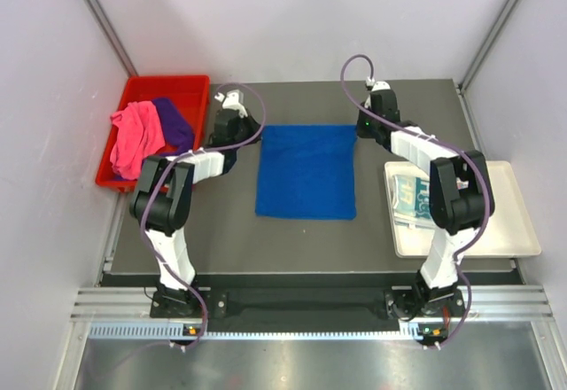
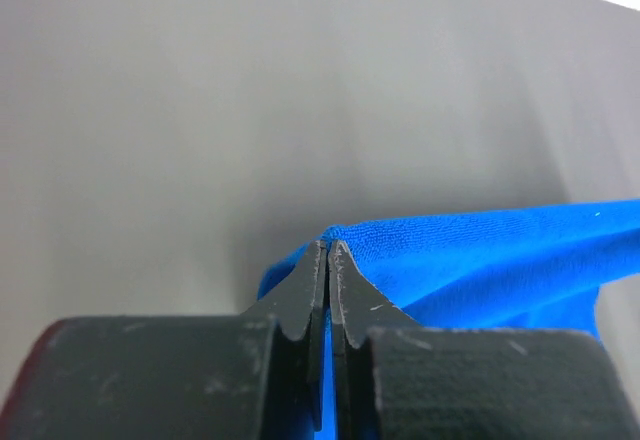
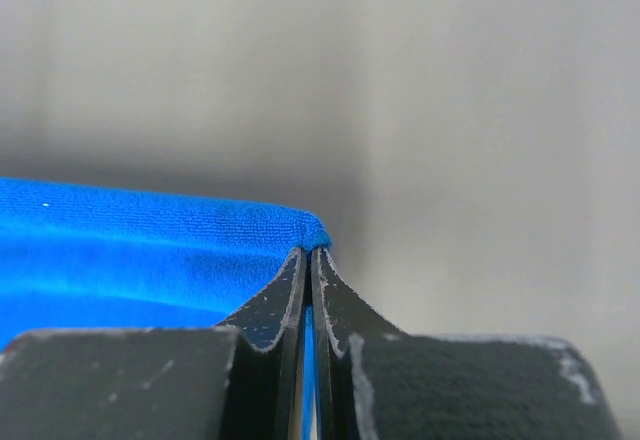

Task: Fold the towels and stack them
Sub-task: Fold the towel

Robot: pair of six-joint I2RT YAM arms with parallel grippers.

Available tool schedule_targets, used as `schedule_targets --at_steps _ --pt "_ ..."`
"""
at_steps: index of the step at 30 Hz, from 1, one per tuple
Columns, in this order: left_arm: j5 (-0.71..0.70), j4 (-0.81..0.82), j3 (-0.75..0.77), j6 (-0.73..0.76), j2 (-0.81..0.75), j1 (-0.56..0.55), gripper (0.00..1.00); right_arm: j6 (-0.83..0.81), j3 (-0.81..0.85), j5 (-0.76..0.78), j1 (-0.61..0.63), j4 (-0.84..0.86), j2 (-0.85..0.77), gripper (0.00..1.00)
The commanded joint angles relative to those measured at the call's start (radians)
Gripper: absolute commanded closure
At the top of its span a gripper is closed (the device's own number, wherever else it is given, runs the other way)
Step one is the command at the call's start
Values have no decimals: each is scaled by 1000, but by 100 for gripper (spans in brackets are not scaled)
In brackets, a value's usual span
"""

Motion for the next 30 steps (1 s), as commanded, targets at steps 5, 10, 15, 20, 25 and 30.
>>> schedule_targets --at_steps 5,10,15,20,25,30 --pt "-7 94 -166 -29 -177 2 100 25 -118 -4 10 73 -154 100" --pt "4 93 -218 -26 -247 2 100 31 -179 -2 31 110 -200 100" --pt "5 71 -264 -30 -313 -5 100 41 -248 15 57 134 -249 100" --pt "-1 50 -318 -39 -387 -10 100 65 -328 0 73 196 -301 100" --pt "5 39 -382 -52 -439 -16 100 82 -411 21 100 239 -351 100" --pt "-4 16 -437 -66 -477 -28 100 100 -485 47 133 249 -403 100"
